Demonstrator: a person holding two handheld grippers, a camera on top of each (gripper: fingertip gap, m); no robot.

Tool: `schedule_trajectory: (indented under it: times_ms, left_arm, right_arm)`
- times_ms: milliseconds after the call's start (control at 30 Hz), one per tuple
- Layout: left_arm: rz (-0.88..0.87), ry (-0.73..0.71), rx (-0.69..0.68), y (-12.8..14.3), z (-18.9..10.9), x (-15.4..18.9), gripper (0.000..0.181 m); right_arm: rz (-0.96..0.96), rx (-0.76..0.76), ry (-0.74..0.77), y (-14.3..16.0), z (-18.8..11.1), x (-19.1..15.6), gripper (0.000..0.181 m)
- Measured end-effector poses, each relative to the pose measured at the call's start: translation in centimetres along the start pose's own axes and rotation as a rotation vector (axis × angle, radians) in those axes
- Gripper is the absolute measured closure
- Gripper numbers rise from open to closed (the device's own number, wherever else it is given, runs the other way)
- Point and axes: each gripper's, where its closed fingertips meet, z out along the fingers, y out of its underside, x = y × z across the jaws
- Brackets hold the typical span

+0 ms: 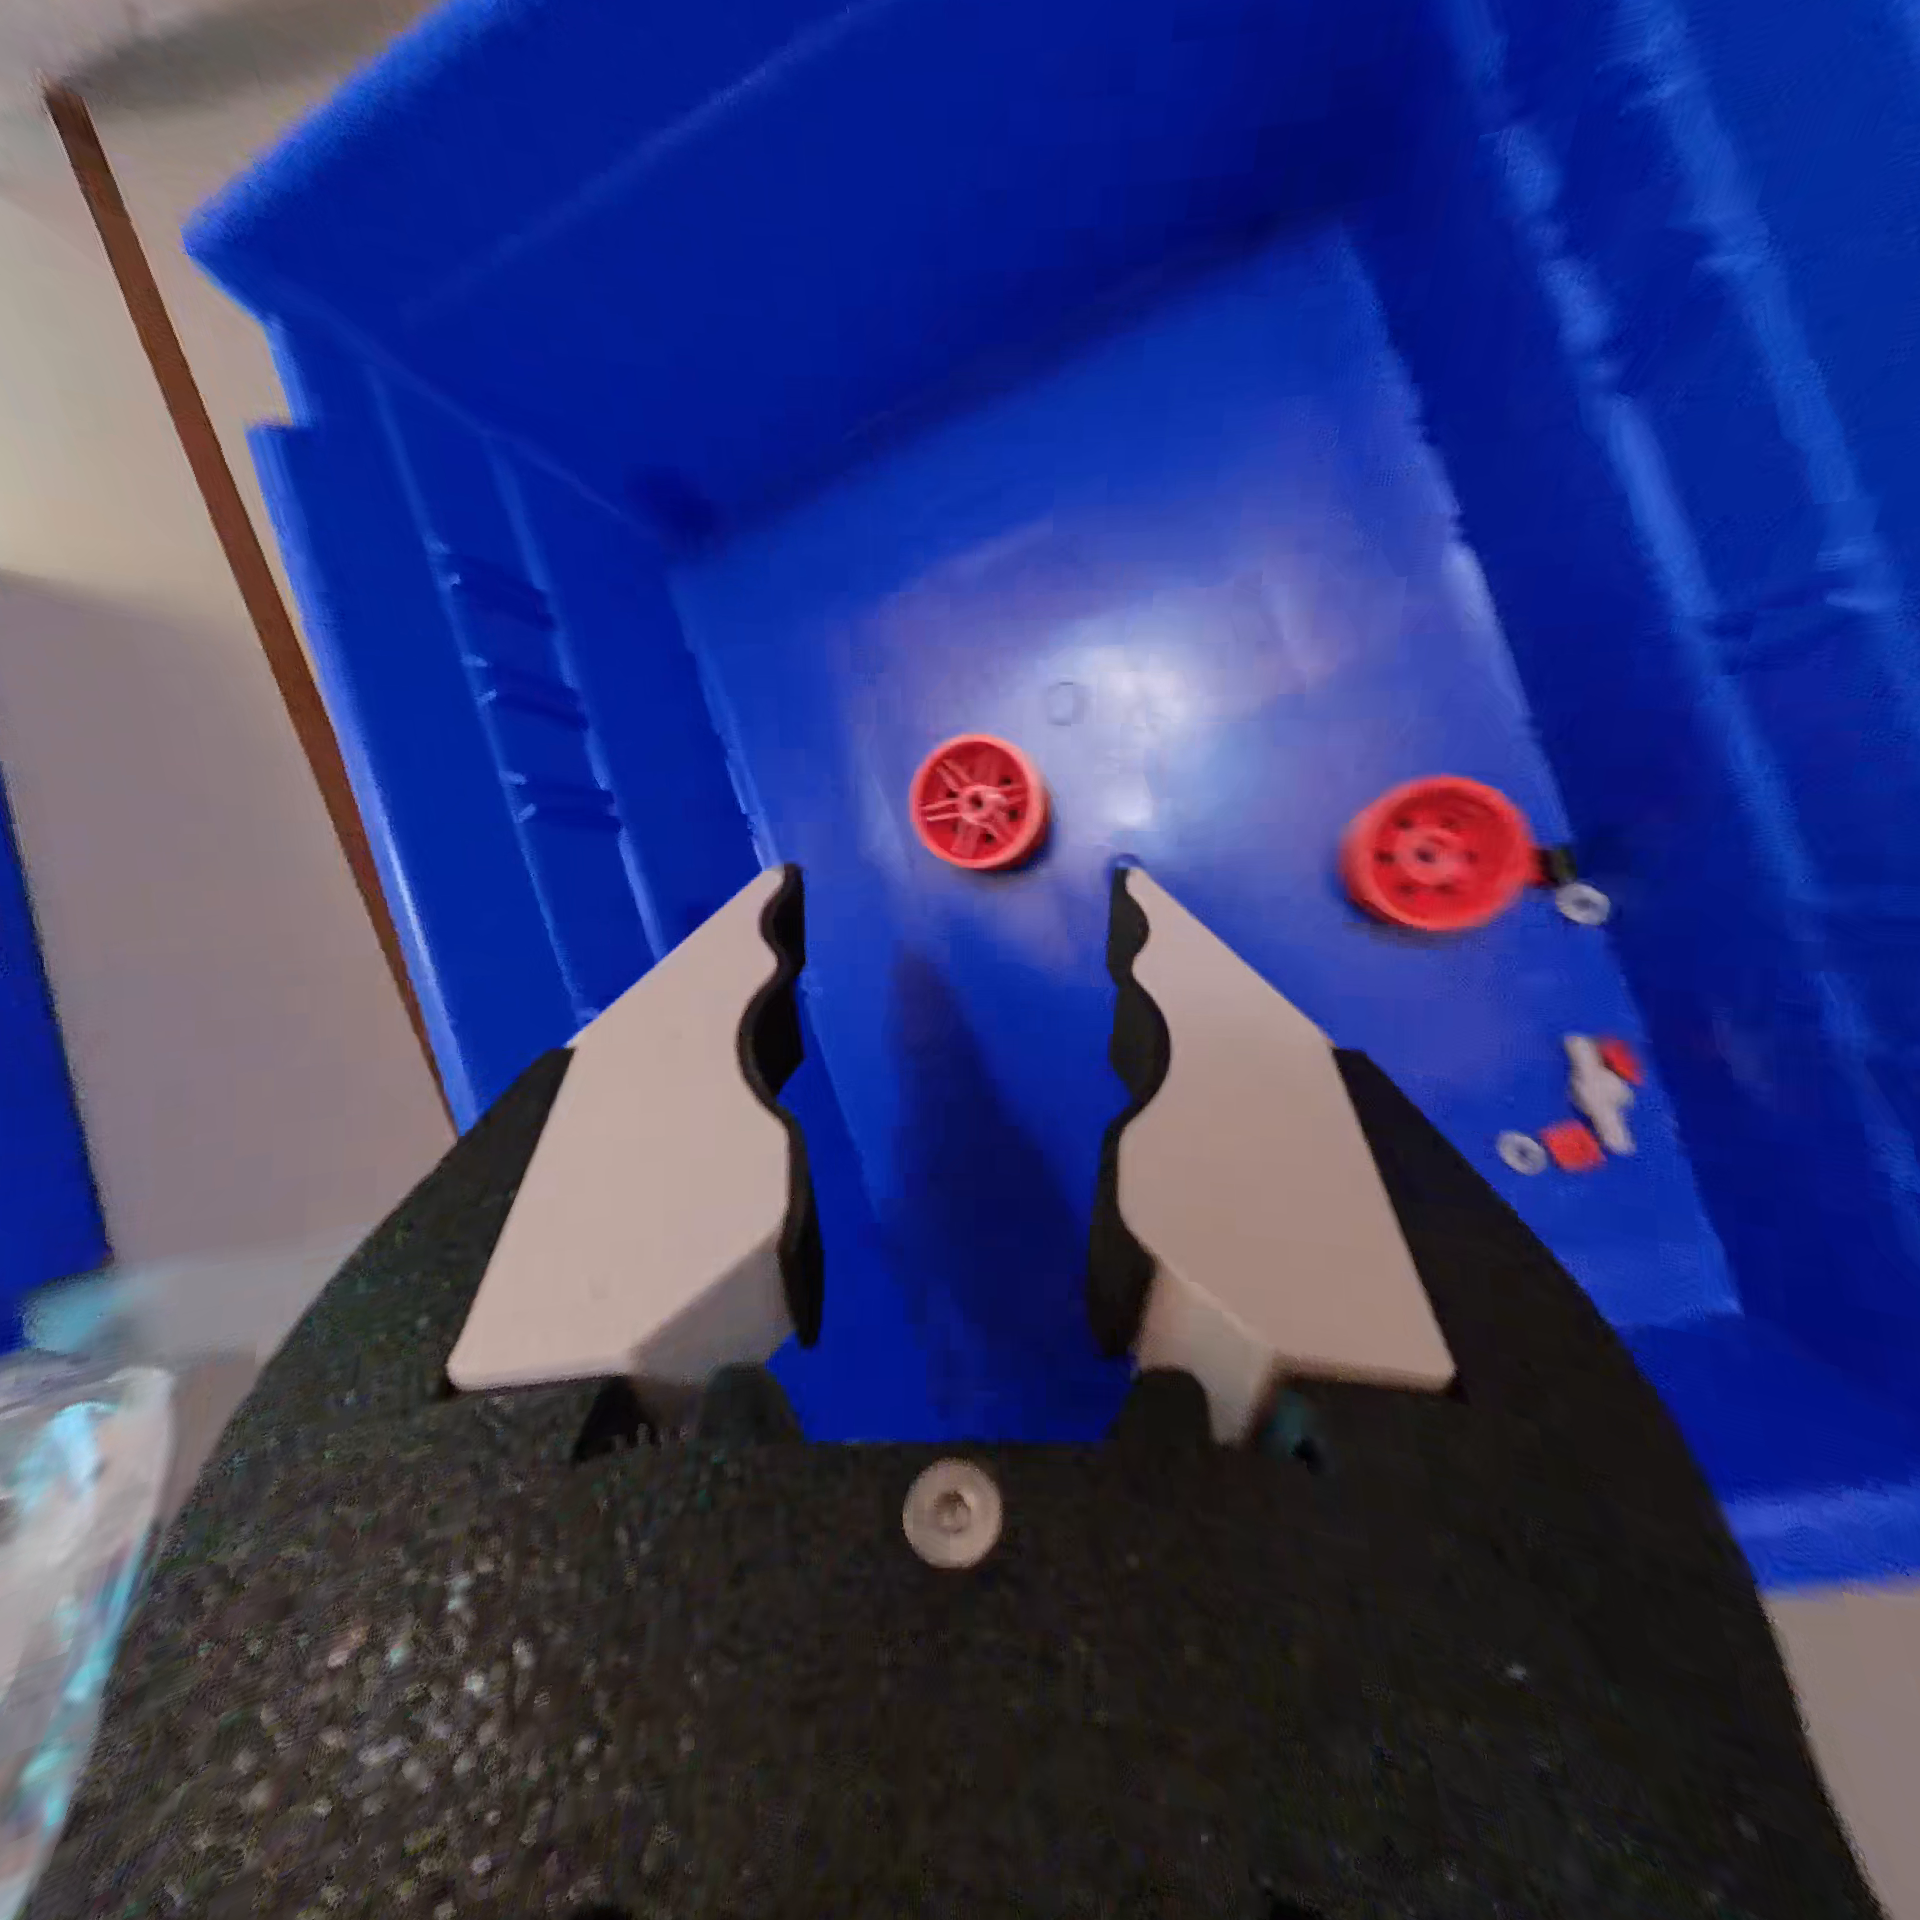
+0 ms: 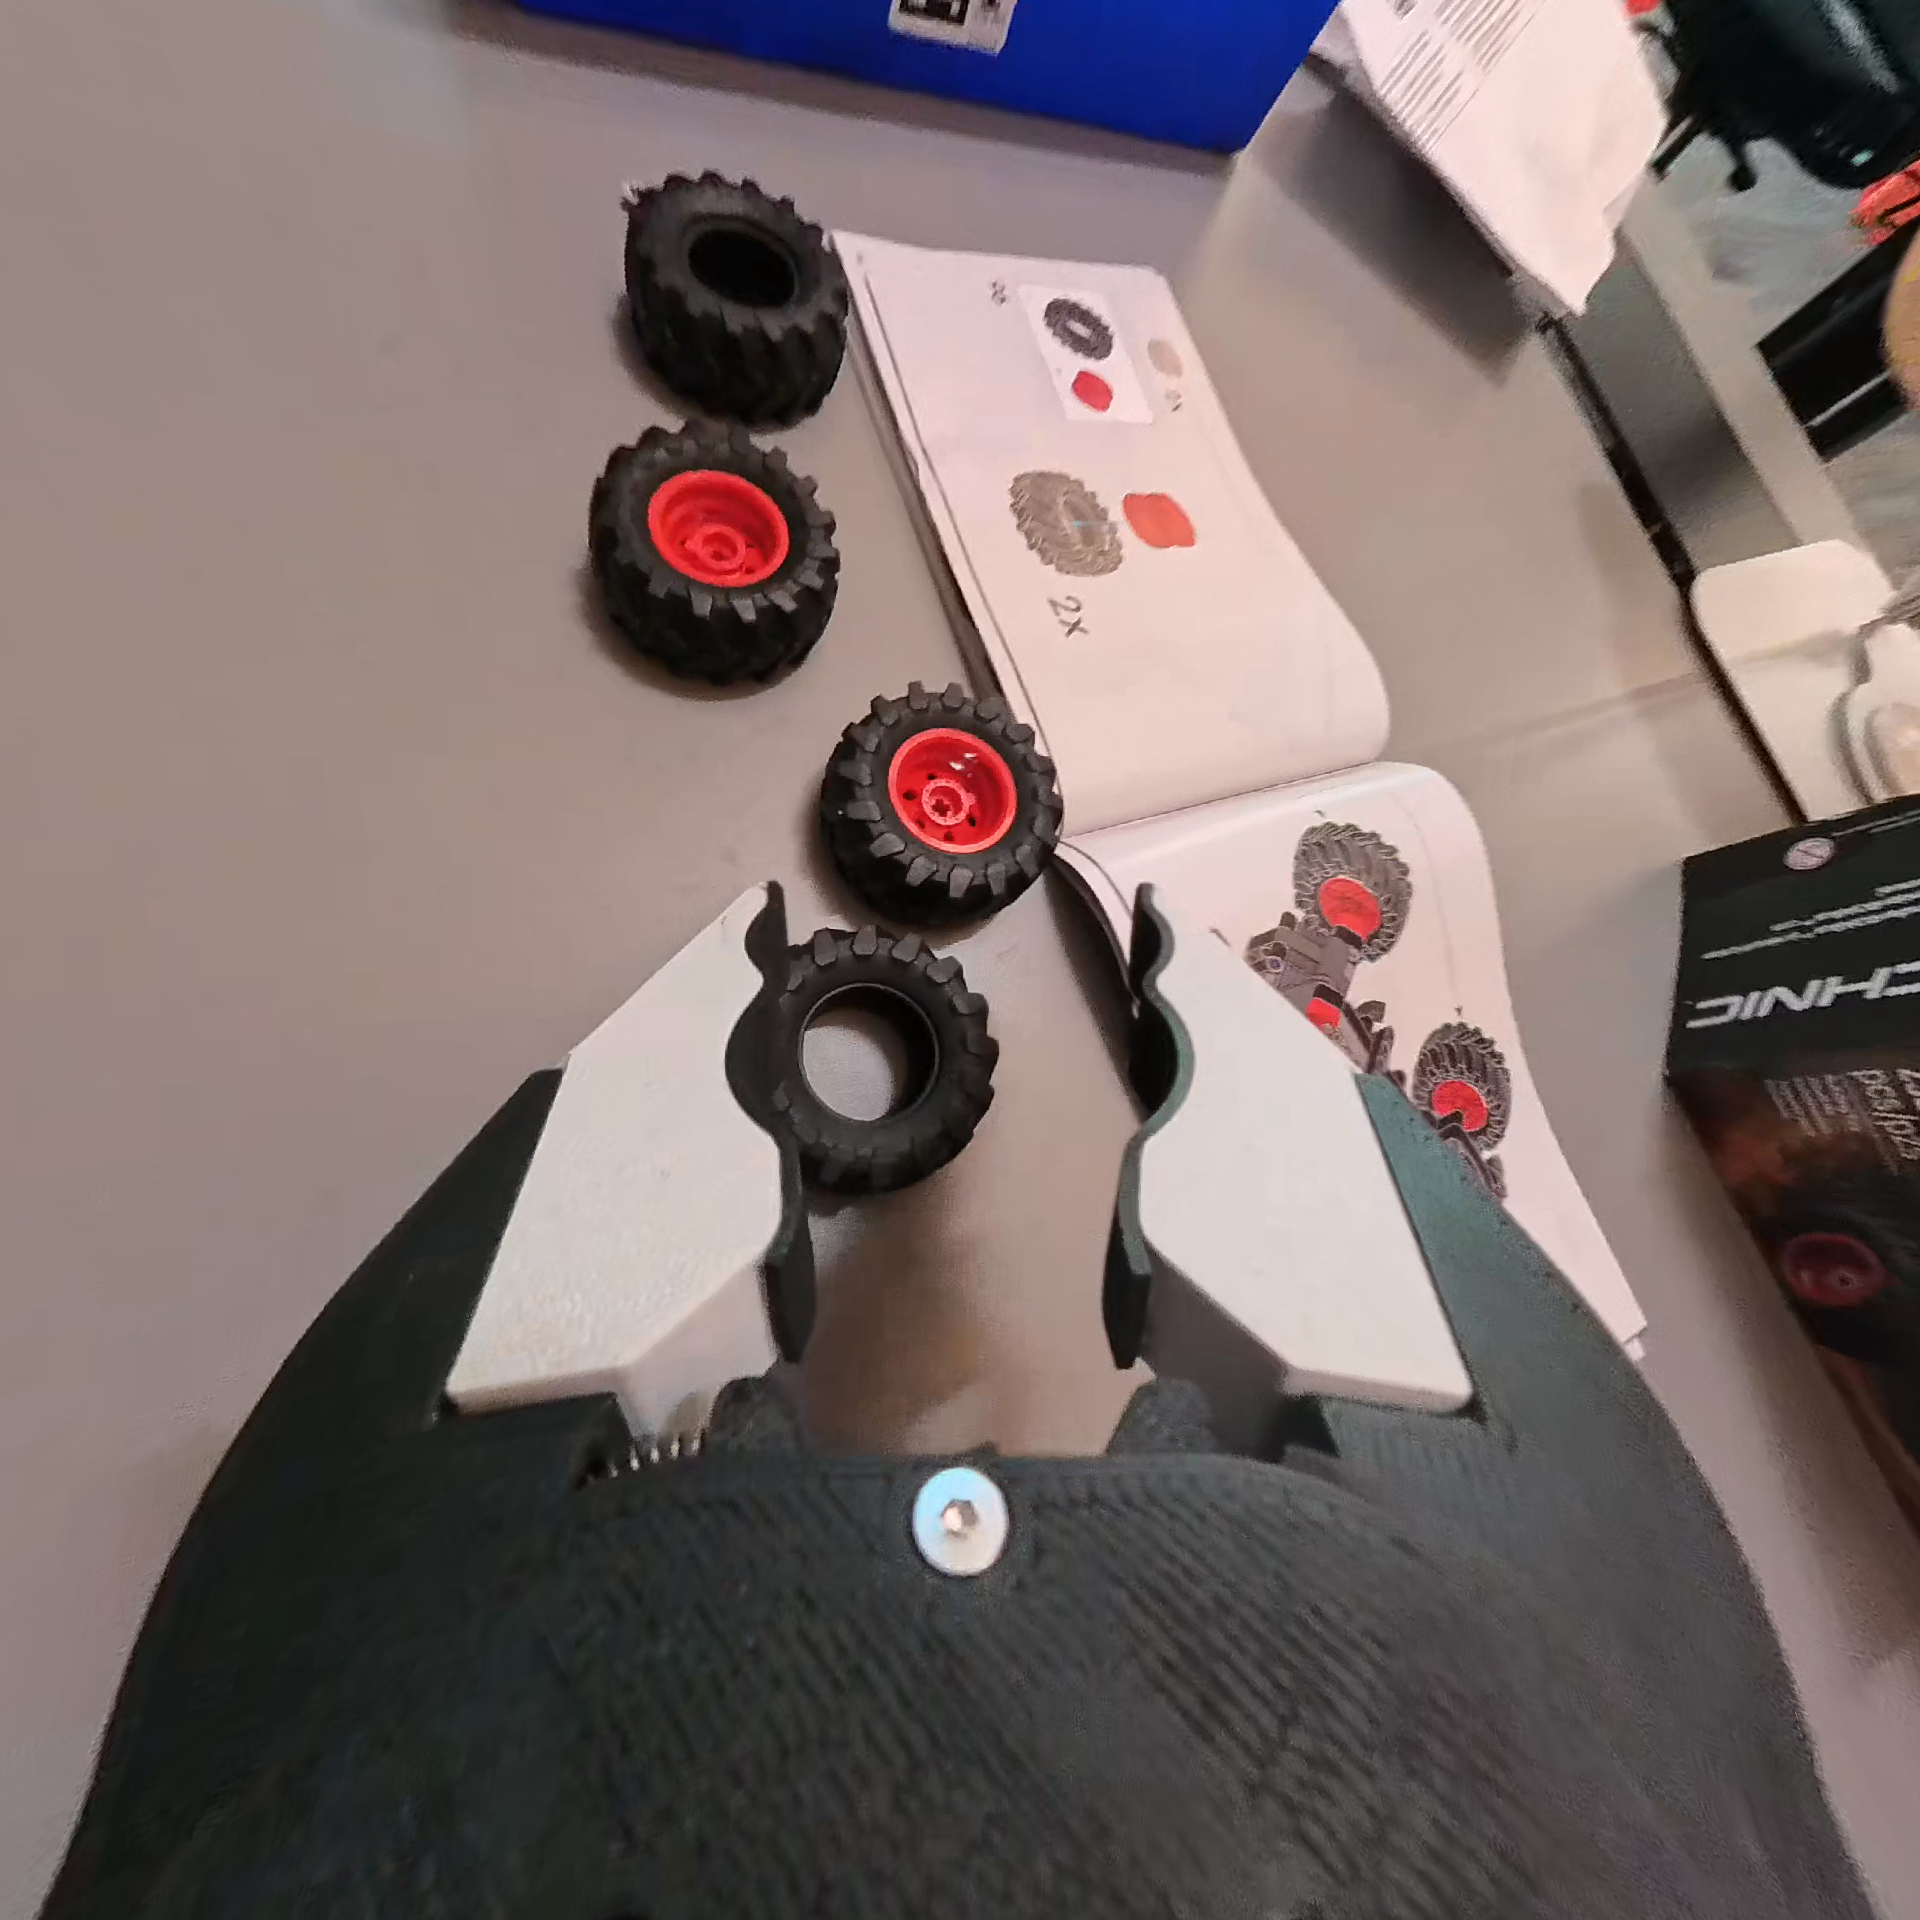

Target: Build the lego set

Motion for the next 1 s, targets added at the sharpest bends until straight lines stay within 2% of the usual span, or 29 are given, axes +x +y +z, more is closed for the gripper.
schedule_trajectory:
  times_ms: [67, 167, 200, 233, 333, 400, 500, 600, 667, 733, 800, 900, 1000]
  left_arm:
    - [-0.045, 0.006, -0.007, 0.2, 1.9, -0.9, 0.118]
    - [-0.084, 0.032, -0.009, 0.0, 3.7, -0.8, 0.119]
    - [-0.075, 0.016, -0.048, 0.6, 4.1, -1.0, 0.126]
    - [-0.056, 0.016, -0.074, 1.0, 4.4, -0.8, 0.150]
    - [-0.014, 0.075, 0.004, 0.3, 3.5, 0.7, 0.153]
    - [-0.028, 0.096, 0.096, -0.4, 1.1, 1.5, 0.153]
    - [0.007, 0.141, 0.316, -0.3, -6.7, 4.1, 0.153]
    - [0.128, 0.288, 0.533, 2.6, -14.7, 10.3, 0.153]
    - [0.170, 0.411, 0.604, 4.5, -17.3, 15.7, 0.154]
    - [0.156, 0.492, 0.536, 6.0, -16.2, 20.9, 0.154]
    - [0.168, 0.465, 0.484, 6.4, -13.5, 24.5, 0.154]
    - [0.192, 0.423, 0.453, 5.7, -10.5, 27.3, 0.153]
    - [0.226, 0.402, 0.392, 5.7, -8.2, 28.1, 0.154]
  right_arm:
    - [0.017, 0.032, 0.027, -0.6, -0.6, 0.0, 0.118]
    - [0.046, 0.089, -0.004, -1.8, -0.9, -1.0, 0.120]
    - [0.046, 0.097, 0.000, -2.0, -0.9, -1.0, 0.121]
    - [0.045, 0.092, 0.013, -2.1, -0.8, -0.7, 0.122]
    - [0.058, 0.067, 0.034, -2.3, -0.1, 0.3, 0.122]
    - [0.058, 0.083, 0.033, -3.3, 0.3, 0.9, 0.122]
    - [0.042, 0.105, 0.033, -4.6, 0.2, 1.6, 0.122]
    - [0.043, 0.119, 0.041, -5.0, 0.2, 2.1, 0.123]
    - [0.045, 0.137, 0.039, -5.2, 0.6, 2.2, 0.125]
    - [0.050, 0.151, 0.033, -5.6, 1.5, 2.2, 0.126]
    - [0.039, 0.173, 0.026, -6.6, 2.6, 2.2, 0.126]
    - [0.028, 0.202, 0.012, -7.9, 4.1, 2.1, 0.127]
    - [0.057, 0.204, 0.005, -8.3, 4.2, 2.1, 0.127]
